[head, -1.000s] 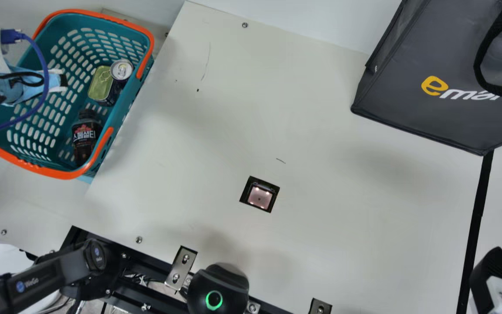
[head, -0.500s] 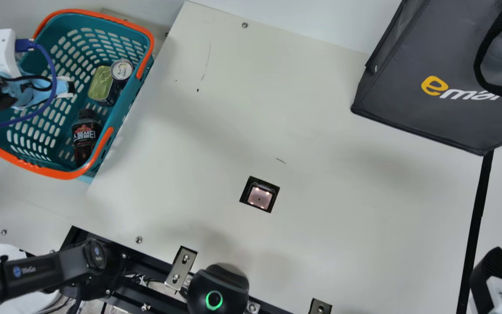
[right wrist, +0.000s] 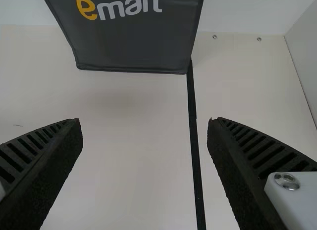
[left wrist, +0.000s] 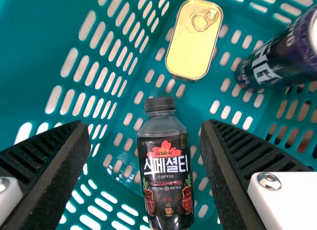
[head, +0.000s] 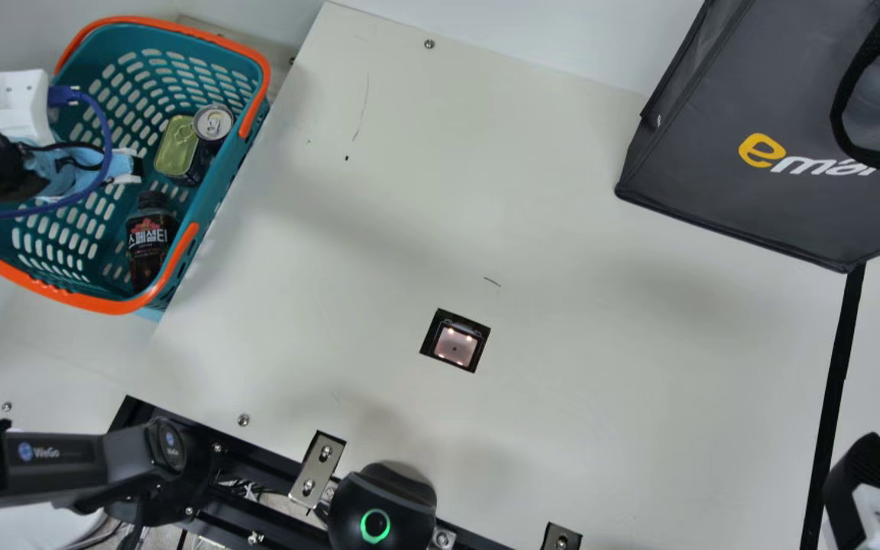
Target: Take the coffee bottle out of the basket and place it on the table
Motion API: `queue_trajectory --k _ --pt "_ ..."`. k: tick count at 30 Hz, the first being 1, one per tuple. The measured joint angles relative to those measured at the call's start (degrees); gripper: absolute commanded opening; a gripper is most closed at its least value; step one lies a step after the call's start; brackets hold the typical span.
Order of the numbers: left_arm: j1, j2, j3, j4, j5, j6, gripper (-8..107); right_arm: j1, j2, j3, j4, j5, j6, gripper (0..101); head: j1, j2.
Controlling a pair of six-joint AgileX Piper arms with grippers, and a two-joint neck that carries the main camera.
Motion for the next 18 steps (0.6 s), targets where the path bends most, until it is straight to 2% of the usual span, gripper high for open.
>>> queue_trajectory --k 18 --pt "-0.54 7.41 0.53 -0.50 -6.03 0.05 90 0.00 0.00 0.00 0.00 -0.06 0.00 91 0.00 0.00"
